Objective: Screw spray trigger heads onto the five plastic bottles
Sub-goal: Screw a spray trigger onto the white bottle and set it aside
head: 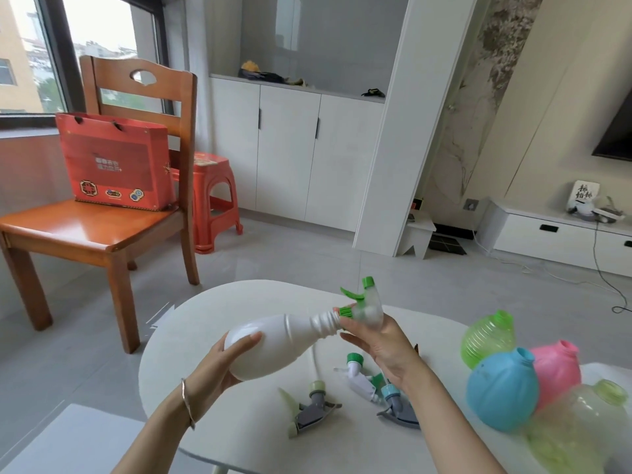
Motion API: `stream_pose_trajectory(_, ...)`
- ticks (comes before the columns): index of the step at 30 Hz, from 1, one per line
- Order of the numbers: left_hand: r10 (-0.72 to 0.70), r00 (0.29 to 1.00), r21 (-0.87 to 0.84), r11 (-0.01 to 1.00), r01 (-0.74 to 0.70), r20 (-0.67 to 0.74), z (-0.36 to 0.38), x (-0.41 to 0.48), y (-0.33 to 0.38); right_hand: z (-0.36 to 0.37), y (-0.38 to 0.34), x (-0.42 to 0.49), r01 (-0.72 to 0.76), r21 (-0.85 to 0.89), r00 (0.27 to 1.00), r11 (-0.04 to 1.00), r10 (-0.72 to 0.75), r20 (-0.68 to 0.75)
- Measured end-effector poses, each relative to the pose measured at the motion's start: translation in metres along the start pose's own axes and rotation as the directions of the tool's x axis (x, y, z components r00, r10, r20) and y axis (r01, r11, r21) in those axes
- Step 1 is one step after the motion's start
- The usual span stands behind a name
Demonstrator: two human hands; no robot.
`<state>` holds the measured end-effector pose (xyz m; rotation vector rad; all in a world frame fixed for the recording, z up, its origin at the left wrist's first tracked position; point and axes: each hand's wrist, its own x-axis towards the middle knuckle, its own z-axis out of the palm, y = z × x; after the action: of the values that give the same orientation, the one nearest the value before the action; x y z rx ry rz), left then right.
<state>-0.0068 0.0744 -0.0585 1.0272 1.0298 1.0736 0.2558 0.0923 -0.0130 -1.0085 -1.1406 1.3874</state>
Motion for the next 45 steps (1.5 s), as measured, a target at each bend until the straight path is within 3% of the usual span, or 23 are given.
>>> stream_pose_trajectory(4,-0.01,1.0,-0.042,0.999,0.011,0.029,0.007,0.002,0.0,-0.005,-0.002,0.002,0.04,-0.002,0.997,0.999,-0.04,0.069)
stream_pose_trajectory(9,-0.059,0.998,-0.063,0.996,0.059,-0.011,0.014,0.004,-0.001,-0.008,-0.007,0.0,0.094,-0.123,0.99,0.988,-0.08,0.118)
stream_pose_trajectory(15,-0.018,0.999,-0.002,1.0,0.018,0.029,0.019,0.006,-0.001,-0.019,-0.01,-0.001,0.066,-0.207,0.996,0.976,-0.054,0.065)
stream_pose_trajectory(19,0.063,0.99,-0.092,0.994,-0.051,0.129,0.017,0.007,-0.001,-0.022,-0.005,0.001,0.026,-0.043,0.999,0.999,-0.027,-0.019)
stream_pose_trajectory(22,-0.02,0.984,-0.145,0.988,0.046,0.176,0.016,0.007,-0.002,-0.021,-0.003,0.002,0.026,-0.013,0.999,1.0,-0.027,-0.03)
stream_pose_trajectory(25,-0.117,0.991,0.025,0.993,0.116,0.062,0.02,0.008,-0.004,-0.019,-0.002,0.002,0.021,-0.068,0.999,0.997,-0.023,-0.029)
stream_pose_trajectory(30,0.048,0.994,-0.021,0.999,-0.046,0.1,0.018,0.01,-0.002,-0.02,0.0,0.005,-0.009,-0.009,0.996,1.0,0.008,-0.084)
stream_pose_trajectory(34,-0.078,0.985,-0.049,0.995,0.087,0.155,0.018,0.005,0.001,-0.017,0.001,0.005,-0.023,-0.004,0.997,1.0,0.022,-0.076)
stream_pose_trajectory(36,-0.052,0.99,0.012,0.999,0.051,0.133,0.016,0.006,0.0,-0.017,0.001,0.005,-0.035,0.004,0.994,0.999,0.035,-0.1)
stream_pose_trajectory(39,0.07,0.978,-0.039,0.997,-0.064,0.198,0.014,0.006,0.001,-0.018,0.0,0.004,-0.065,0.072,0.986,0.995,0.075,-0.146)
stream_pose_trajectory(41,0.027,0.964,-0.128,0.992,0.007,0.265,0.014,0.004,0.002,-0.016,0.001,0.004,-0.071,0.086,0.986,0.994,0.083,-0.142)
stream_pose_trajectory(43,-0.106,0.963,-0.143,0.979,0.144,0.246,0.017,0.002,0.002,-0.015,0.002,0.003,-0.064,0.072,0.986,0.995,0.074,-0.149)
stream_pose_trajectory(45,-0.096,0.972,-0.064,0.992,0.112,0.215,0.018,0.004,-0.003,-0.015,0.002,0.004,-0.048,0.083,0.983,0.995,0.062,-0.174)
